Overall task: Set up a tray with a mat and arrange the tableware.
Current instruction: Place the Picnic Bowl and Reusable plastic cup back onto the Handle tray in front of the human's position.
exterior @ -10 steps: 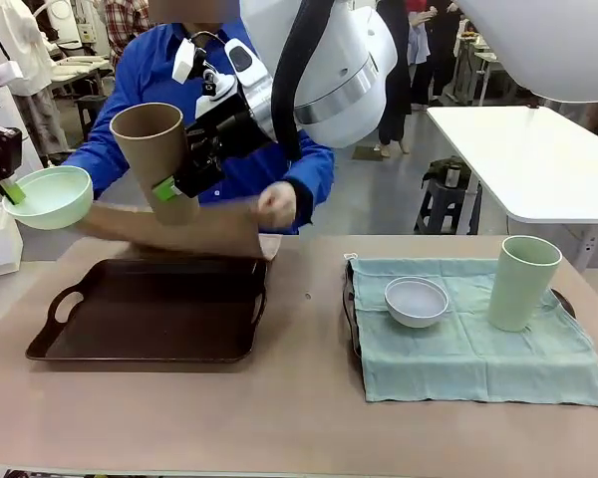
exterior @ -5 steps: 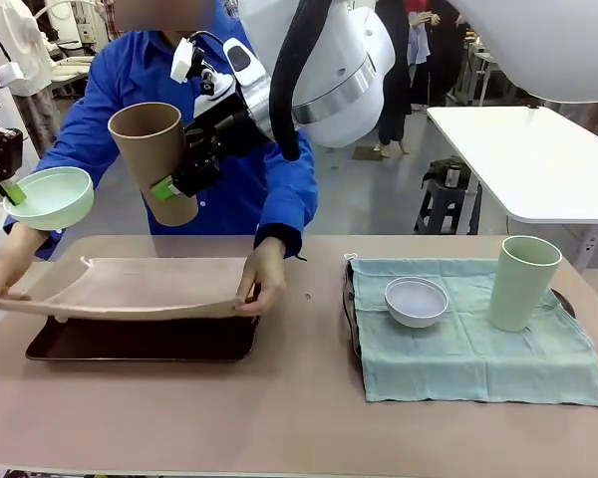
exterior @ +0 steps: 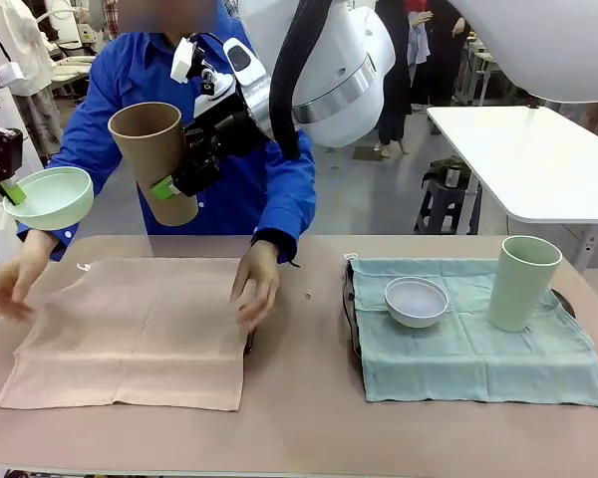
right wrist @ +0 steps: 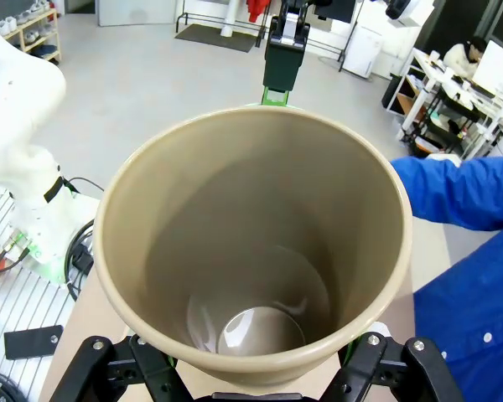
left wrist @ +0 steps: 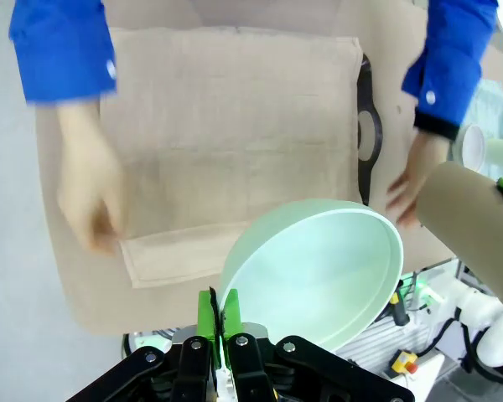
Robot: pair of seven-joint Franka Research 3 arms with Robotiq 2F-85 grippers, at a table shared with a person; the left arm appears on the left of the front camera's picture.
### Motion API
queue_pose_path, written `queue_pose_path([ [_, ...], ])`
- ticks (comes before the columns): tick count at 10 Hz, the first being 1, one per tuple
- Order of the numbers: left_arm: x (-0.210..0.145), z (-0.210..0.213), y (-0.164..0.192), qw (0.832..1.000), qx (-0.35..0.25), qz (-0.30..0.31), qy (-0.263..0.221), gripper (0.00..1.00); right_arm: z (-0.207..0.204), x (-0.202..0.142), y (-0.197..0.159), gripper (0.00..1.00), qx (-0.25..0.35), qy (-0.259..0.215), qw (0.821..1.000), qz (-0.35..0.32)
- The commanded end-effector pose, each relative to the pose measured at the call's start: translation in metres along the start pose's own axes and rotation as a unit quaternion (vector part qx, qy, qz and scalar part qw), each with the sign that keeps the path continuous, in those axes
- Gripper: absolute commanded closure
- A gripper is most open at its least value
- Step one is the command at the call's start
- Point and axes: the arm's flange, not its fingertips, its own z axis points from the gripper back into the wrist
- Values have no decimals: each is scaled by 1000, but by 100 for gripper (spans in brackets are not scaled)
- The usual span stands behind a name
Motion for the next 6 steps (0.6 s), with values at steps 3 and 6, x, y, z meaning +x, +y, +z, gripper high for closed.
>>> queue_pose_path([
  [3, 1, 1, 0, 1000, 6, 4, -3, 100, -1, 2, -1, 100, 2, -5, 1000, -3],
  [6, 1, 1, 0, 1000, 6, 4, -3, 100, -1, 2, -1, 100, 2, -5, 1000, -3],
])
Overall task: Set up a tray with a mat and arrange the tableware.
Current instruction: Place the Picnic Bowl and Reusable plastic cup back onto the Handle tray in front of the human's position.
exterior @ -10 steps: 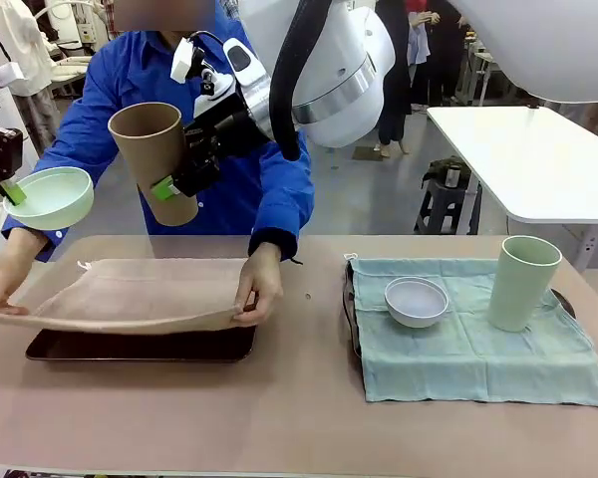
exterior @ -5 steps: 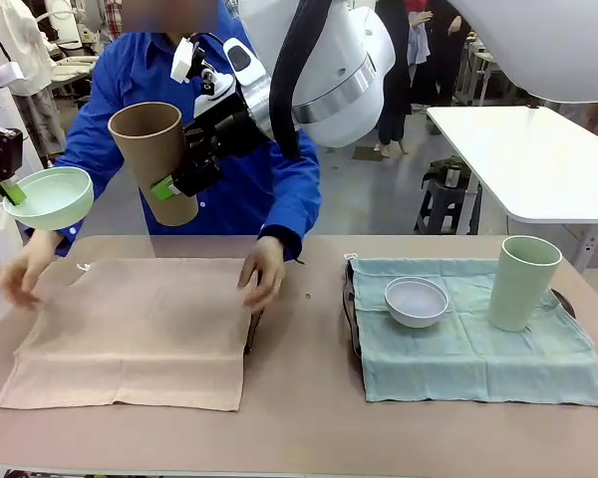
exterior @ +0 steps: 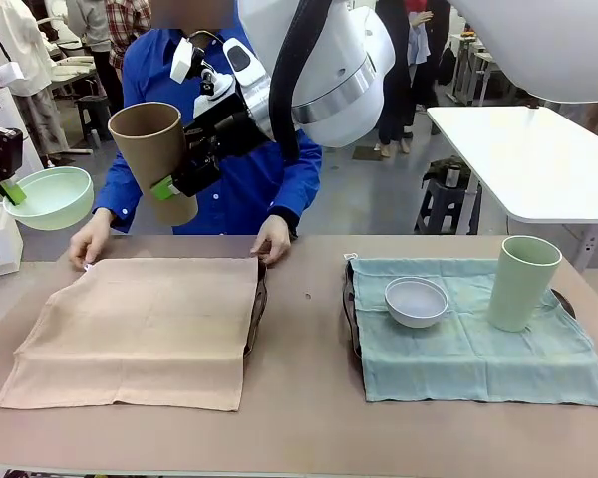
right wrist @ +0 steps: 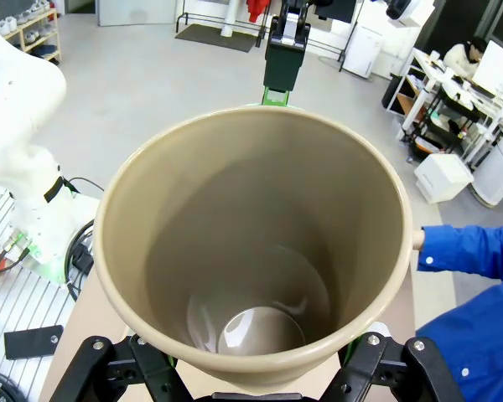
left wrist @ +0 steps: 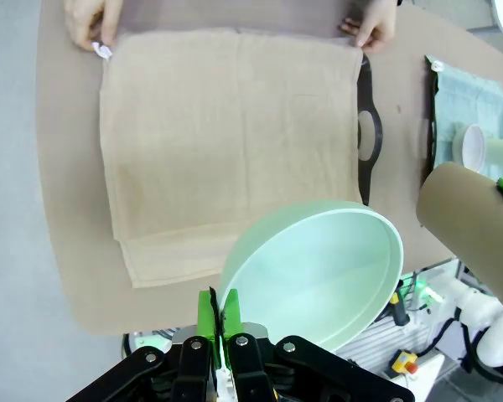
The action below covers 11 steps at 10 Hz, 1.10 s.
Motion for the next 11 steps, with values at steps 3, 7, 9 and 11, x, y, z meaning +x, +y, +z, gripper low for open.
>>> queue_pose_path([
  [3, 1, 1, 0, 1000, 6, 4, -3, 100, -1, 2, -1, 100, 1, -5, 1000, -3],
  [7, 1, 1, 0, 1000, 6, 4, -3, 100, -1, 2, -1, 100, 1, -5, 1000, -3],
  [9, 1, 1, 0, 1000, 6, 4, -3, 100, 0, 0, 0, 15, 0, 0, 1000, 0],
  [11, 1, 1, 0, 1000, 6, 4, -3, 100, 0, 0, 0, 15, 0, 0, 1000, 0],
])
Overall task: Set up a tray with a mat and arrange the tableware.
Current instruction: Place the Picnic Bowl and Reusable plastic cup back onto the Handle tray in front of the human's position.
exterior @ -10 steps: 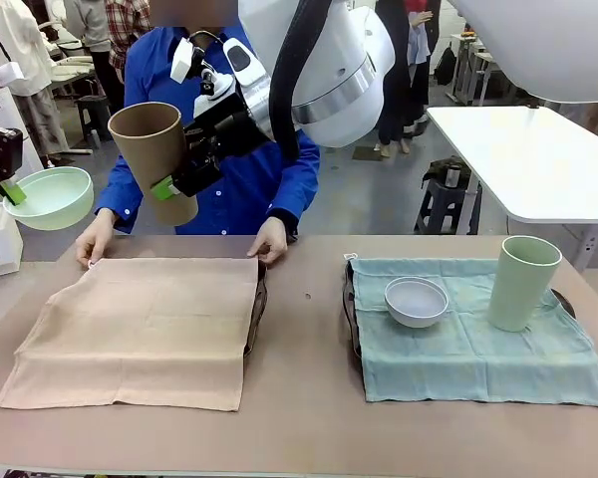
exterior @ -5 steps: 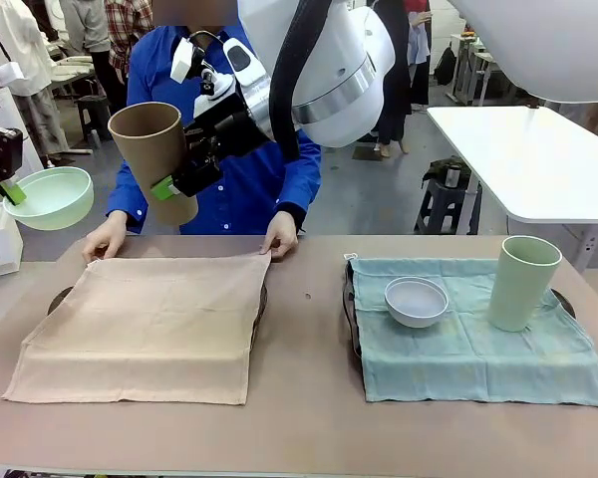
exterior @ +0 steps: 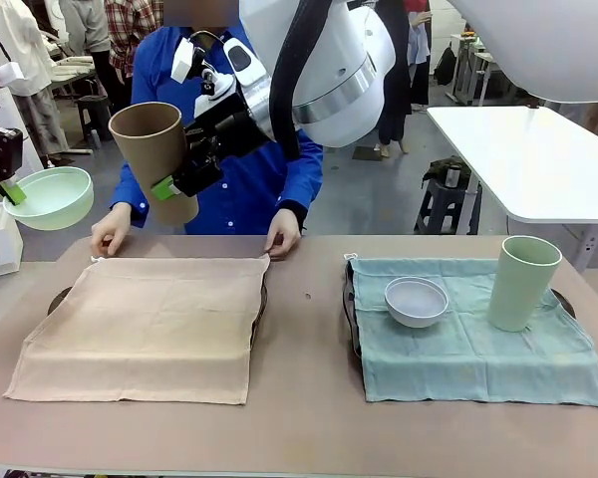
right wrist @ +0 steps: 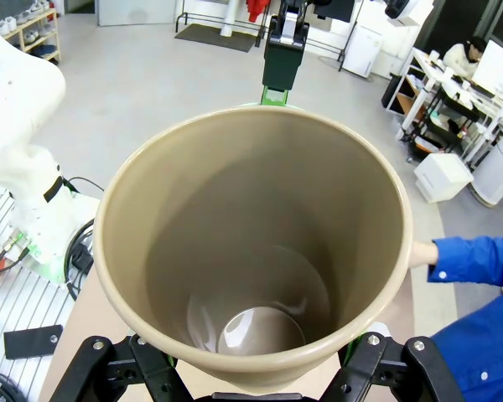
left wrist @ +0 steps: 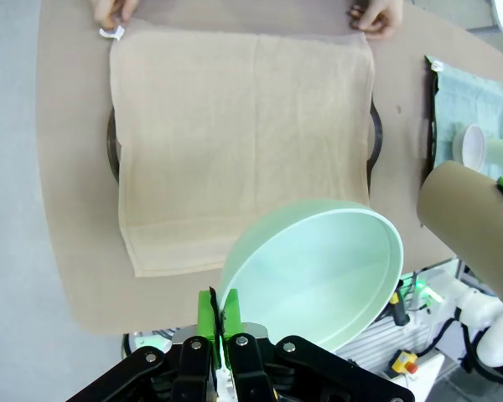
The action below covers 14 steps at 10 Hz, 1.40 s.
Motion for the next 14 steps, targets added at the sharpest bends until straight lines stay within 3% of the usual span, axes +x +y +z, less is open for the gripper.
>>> queue_pose_path([
  [1, 1, 1, 0, 1000, 6, 4, -3, 100, 0, 1, 1, 15, 1, 0, 1000, 0],
  [3, 0, 0, 0, 1000, 0, 0, 0, 96, 0, 0, 0, 15, 0, 0, 1000, 0],
  [7, 34, -60, 13, 998, 35, -49, -2, 96, -17, -81, -31, 15, 22, -9, 999, 22],
  [11, 52, -118, 22, 997, 48, -38, 47, 96, -42, -137, -45, 15, 37, -57, 998, 9],
  [14, 64, -151, 26, 995, 55, -28, 76, 96, -62, -163, -52, 15, 52, -57, 997, -13],
])
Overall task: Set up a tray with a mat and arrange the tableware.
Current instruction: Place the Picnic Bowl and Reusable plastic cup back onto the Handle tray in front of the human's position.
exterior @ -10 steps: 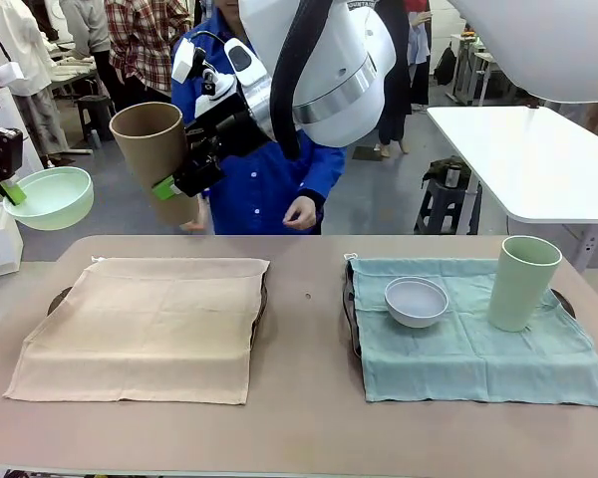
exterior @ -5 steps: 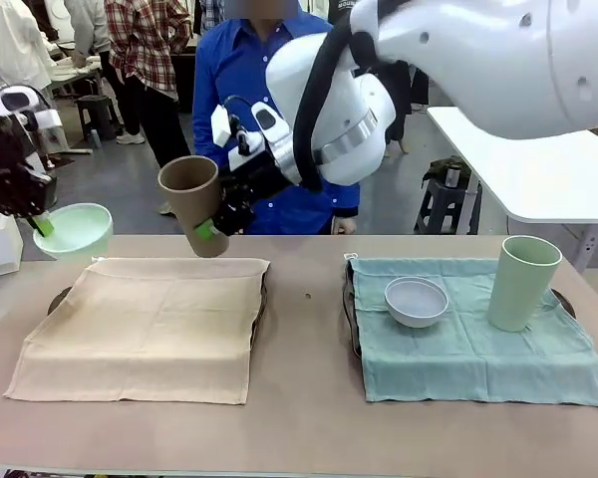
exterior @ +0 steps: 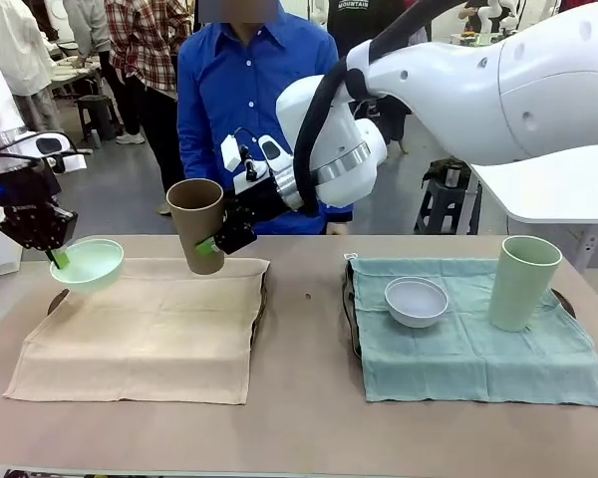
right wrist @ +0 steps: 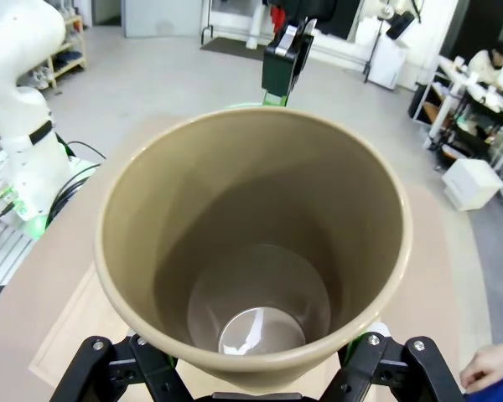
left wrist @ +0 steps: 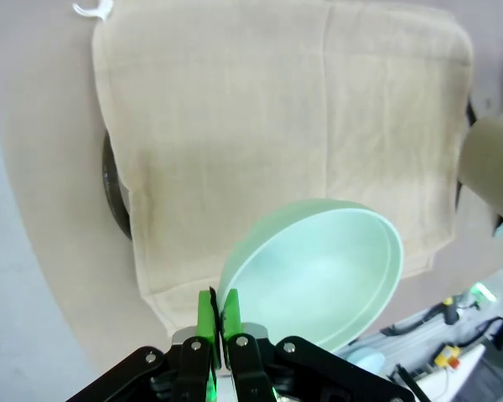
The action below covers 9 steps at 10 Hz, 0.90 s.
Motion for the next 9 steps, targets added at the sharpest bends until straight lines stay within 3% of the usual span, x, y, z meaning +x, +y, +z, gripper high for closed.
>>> queue_pose_path([
  [1, 15, -8, 0, 1000, 16, 10, 9, 96, -7, -16, -6, 15, 3, -10, 1000, -14],
  [9, 45, -66, 4, 999, 2, -23, 38, 96, -25, -64, -15, 15, 16, -16, 998, -64],
])
